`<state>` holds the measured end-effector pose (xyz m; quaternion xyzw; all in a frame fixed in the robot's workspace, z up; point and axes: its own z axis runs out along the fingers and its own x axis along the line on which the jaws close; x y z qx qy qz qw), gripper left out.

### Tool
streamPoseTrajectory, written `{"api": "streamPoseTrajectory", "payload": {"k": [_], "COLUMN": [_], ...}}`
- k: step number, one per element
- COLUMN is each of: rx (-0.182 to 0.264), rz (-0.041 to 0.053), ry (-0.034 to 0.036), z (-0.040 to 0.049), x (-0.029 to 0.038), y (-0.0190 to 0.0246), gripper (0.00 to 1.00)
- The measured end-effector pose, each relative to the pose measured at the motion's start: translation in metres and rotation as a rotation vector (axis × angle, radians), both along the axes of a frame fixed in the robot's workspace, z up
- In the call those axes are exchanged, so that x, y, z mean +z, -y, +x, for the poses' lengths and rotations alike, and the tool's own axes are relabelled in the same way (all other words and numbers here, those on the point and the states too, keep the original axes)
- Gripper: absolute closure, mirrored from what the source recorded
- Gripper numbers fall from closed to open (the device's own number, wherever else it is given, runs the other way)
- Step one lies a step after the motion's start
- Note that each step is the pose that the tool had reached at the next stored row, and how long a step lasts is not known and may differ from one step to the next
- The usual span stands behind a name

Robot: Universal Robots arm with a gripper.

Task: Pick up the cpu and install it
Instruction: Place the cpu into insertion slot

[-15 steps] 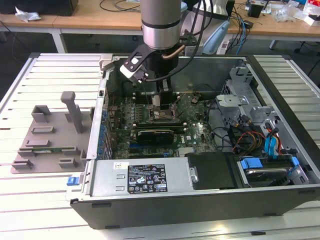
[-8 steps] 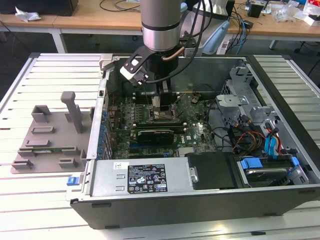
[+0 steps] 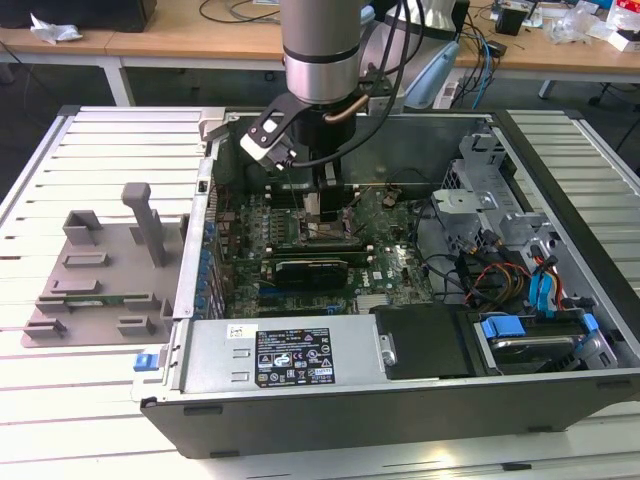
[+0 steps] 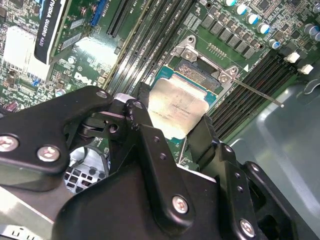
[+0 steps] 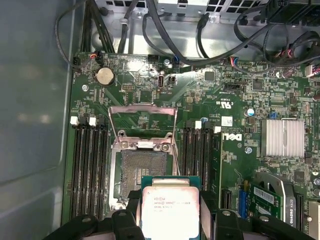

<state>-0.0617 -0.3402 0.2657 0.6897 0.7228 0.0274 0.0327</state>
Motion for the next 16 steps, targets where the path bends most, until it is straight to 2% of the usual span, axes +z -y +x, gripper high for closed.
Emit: {"api": "streamPoseTrajectory", "payload": {"k": [12, 16], "rx": [0.0, 0.0], "rz": [0.0, 0.0001], "ry": [0.0, 0.0], "z": [0.0, 0.0], "x": [-0.0031, -0.0085], "y": [-0.0014, -0.0087], "gripper": [0.45, 0.45]}}
